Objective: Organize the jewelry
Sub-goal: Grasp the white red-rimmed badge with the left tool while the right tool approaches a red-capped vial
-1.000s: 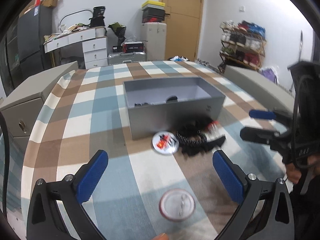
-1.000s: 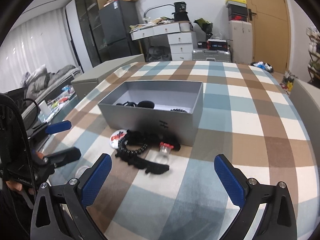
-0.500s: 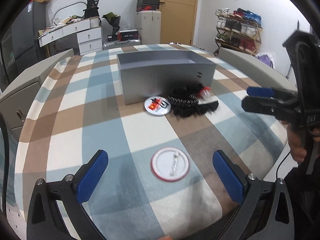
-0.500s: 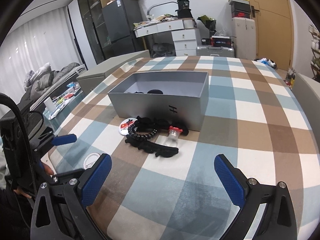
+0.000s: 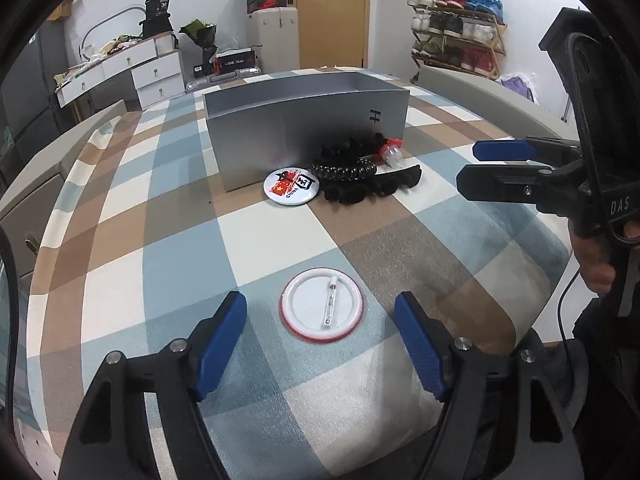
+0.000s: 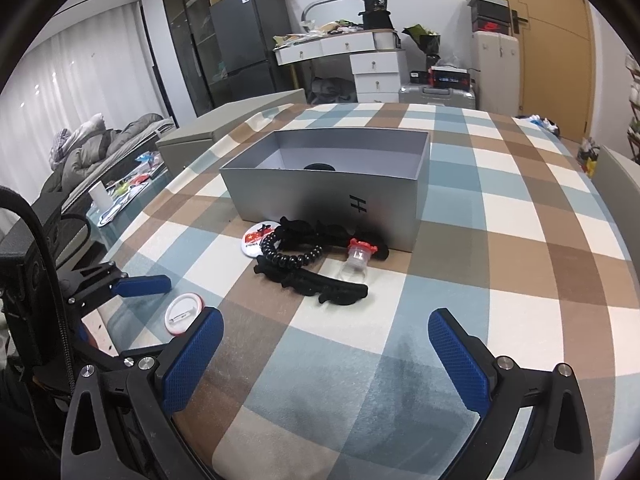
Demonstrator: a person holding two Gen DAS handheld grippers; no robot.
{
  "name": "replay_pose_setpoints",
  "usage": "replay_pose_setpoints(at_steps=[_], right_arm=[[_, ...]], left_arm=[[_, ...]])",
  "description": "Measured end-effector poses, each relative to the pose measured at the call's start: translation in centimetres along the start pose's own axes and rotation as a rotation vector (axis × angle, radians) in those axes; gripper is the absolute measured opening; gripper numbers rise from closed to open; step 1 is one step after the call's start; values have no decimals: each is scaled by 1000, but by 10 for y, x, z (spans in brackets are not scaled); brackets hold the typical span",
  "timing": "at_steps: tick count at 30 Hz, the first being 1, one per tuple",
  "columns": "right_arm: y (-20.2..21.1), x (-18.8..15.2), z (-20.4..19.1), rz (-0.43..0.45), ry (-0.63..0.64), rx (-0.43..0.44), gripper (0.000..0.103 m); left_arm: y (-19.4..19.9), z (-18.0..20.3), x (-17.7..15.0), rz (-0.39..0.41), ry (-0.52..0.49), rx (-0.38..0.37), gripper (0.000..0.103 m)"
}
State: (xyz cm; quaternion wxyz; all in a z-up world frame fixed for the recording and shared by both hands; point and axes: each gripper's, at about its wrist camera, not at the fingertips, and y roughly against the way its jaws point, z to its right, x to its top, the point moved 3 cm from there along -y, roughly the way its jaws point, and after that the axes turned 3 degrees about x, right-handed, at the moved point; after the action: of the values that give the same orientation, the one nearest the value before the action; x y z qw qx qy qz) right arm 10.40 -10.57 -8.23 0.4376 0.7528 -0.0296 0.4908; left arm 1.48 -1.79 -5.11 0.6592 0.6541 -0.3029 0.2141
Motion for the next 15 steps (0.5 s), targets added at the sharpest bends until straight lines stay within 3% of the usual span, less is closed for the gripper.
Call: replay_pose_setpoints(at_steps=[2, 4, 8, 9, 15], right_arm=[[-1, 0, 0, -1, 3, -5, 103], [-1, 0, 1, -3, 1, -3, 103], [-2, -1, 2, -5, -6, -4, 103], [-2, -1, 2, -5, -6, -3, 103], [-3, -2, 3, -8, -4, -6, 103]], left_arm=[[1, 1, 0, 5, -2, -5, 70], [2, 1, -1, 9, -3, -16, 55], [4, 4, -1, 18, -16, -29, 44], [4, 5, -1, 19, -20, -32, 36], [4, 5, 0, 24, -15, -30, 36]])
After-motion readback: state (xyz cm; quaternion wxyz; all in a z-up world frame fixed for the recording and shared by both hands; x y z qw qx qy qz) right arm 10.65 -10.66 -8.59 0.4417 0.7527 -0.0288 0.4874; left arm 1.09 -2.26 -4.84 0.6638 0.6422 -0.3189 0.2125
